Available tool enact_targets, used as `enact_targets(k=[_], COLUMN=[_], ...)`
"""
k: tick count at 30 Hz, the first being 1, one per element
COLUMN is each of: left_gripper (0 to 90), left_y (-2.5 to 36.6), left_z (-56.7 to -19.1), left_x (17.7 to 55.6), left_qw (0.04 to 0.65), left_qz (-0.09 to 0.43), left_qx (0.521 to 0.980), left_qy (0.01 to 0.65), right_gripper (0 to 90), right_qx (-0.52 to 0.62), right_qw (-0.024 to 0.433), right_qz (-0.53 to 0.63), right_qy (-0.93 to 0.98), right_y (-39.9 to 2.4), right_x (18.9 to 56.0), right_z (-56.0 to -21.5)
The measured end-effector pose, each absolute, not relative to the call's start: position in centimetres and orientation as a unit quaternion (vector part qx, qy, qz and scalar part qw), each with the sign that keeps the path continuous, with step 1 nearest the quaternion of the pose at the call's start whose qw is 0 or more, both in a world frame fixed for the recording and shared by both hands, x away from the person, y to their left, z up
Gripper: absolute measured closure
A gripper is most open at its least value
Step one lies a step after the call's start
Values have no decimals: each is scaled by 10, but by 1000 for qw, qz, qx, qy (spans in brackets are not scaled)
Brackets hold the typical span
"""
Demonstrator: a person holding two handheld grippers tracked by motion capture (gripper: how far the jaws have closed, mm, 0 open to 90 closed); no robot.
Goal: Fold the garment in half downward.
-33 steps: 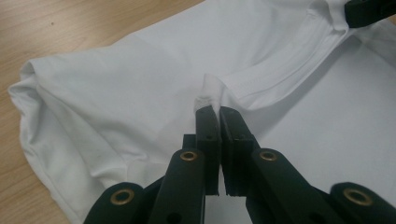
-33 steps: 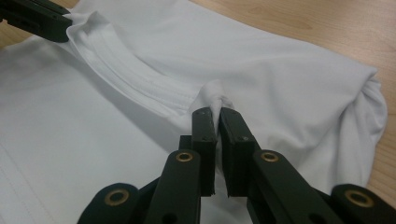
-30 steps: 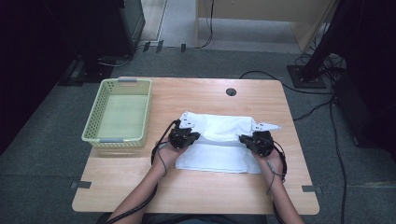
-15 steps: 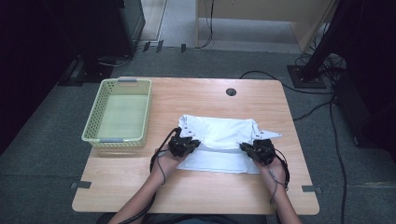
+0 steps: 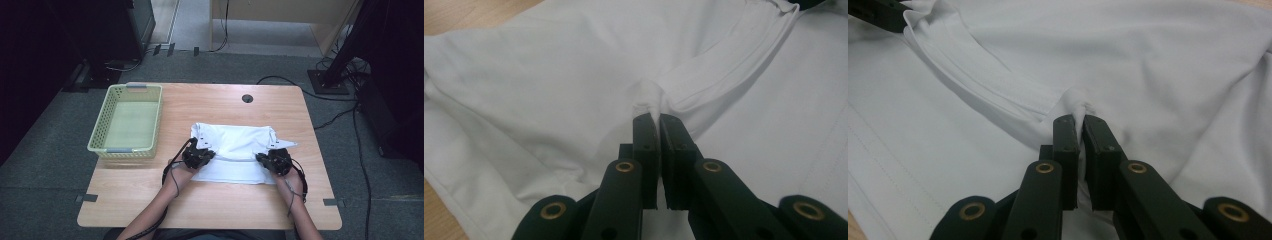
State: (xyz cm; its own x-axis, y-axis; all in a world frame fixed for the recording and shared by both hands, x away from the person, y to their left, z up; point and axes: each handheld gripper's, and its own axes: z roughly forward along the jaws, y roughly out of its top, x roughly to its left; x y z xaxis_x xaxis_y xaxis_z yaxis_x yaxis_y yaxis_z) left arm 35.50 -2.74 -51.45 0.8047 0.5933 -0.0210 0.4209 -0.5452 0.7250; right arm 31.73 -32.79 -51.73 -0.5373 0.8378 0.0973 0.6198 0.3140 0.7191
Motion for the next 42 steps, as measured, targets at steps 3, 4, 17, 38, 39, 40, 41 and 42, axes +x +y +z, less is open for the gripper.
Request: enact_targets(k=[3, 4, 17, 38, 39, 40, 41, 42], left_gripper=[881, 881, 877, 888, 888, 888, 887, 887], left_y=[-27, -27, -27, -28, -27, -25, -24, -24], left_z=[-515, -515, -516, -495, -494, -493, -493, -494], left_x=[361, 363, 393, 405, 403, 402, 400, 399], left_qw=[381, 382, 387, 407, 410, 413, 414, 415], left_qz=[112, 111, 107, 111, 109, 104, 101, 98], left_qx=[870, 869, 861, 853, 852, 851, 850, 851], left_qy=[293, 293, 312, 308, 308, 307, 308, 308], right_gripper=[859, 858, 856, 861, 861, 861, 861, 861], right_qx=[459, 462, 470, 464, 461, 460, 458, 458], right_qw=[146, 145, 144, 153, 151, 149, 149, 147], right_qz=[371, 372, 375, 388, 391, 394, 396, 397], right_qy=[794, 792, 786, 782, 782, 782, 782, 782], right_y=[-330, -330, -332, -335, -336, -336, -337, -337], right_x=[323, 326, 357, 367, 365, 363, 361, 359], right_z=[-518, -518, -518, -505, -504, -503, -503, -502])
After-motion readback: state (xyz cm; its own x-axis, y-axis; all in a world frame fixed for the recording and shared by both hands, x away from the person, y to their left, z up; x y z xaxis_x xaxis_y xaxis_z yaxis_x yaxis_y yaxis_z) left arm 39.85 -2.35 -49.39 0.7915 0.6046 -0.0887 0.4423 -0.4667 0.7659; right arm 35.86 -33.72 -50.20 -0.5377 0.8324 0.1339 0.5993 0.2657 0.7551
